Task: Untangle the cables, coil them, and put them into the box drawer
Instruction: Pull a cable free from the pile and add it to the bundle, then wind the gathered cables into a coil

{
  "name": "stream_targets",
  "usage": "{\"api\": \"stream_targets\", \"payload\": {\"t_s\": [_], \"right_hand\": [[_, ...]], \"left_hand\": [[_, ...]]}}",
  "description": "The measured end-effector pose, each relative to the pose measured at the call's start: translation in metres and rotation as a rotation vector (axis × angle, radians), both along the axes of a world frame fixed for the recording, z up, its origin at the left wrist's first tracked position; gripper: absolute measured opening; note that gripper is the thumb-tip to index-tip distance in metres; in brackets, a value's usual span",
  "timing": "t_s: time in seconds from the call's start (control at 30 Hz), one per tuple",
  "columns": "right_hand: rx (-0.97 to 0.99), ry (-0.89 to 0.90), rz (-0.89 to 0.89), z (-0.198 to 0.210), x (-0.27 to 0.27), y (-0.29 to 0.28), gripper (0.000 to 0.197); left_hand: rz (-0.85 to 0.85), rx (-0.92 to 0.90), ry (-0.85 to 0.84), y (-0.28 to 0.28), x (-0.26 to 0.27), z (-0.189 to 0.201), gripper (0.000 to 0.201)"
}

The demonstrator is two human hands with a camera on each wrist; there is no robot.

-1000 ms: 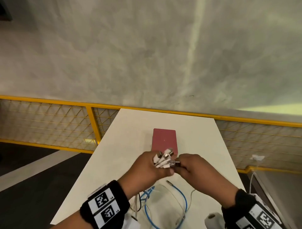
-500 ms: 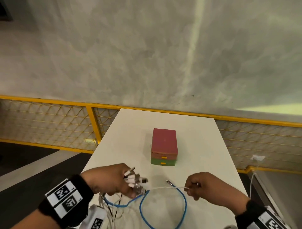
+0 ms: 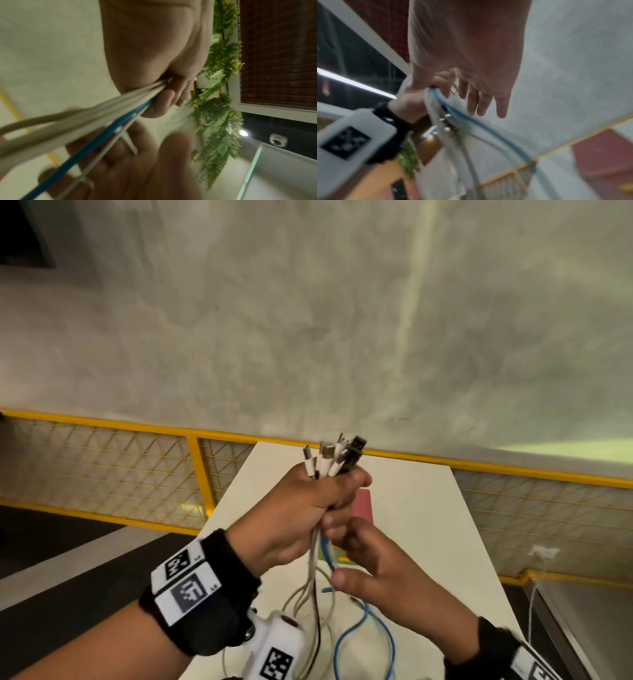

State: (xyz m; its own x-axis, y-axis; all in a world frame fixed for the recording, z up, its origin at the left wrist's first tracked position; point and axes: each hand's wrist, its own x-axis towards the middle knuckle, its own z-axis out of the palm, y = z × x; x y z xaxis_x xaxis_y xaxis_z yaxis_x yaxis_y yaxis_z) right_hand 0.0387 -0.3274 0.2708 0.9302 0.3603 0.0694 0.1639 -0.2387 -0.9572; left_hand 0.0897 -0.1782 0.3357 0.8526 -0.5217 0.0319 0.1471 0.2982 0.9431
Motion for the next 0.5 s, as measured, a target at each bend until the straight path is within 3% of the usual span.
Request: {"api": "stream_targets", "payload": {"t_s": [0.13, 0.27, 0.33, 0.4, 0.5], "right_hand": [[0.314, -0.030, -0.090, 0.033, 0.008, 0.027, 0.044], [0.229, -0.113, -0.181, 0.045, 0.008, 0.024, 0.014], [0.168, -0.183, -0.198, 0.048, 0.007, 0.019, 0.023], [0.105, -0.236, -0.176, 0.052, 0.007, 0.018, 0.028], [0.056, -0.301, -0.143, 0.062, 0.009, 0.020, 0.018]], "left_hand": [[0.202, 0.041, -0.219, -0.017, 0.002, 0.028, 0.016], [0.304, 0.038, -0.367, -0.013, 0.006, 0.036, 0.008], [0.342, 0.040, -0.456, -0.005, 0.008, 0.030, 0.005], [0.261, 0.039, -0.408, 0.003, 0.009, 0.023, 0.018], [-0.075, -0.014, -0.306, 0.007, 0.005, 0.010, 0.046]]}}
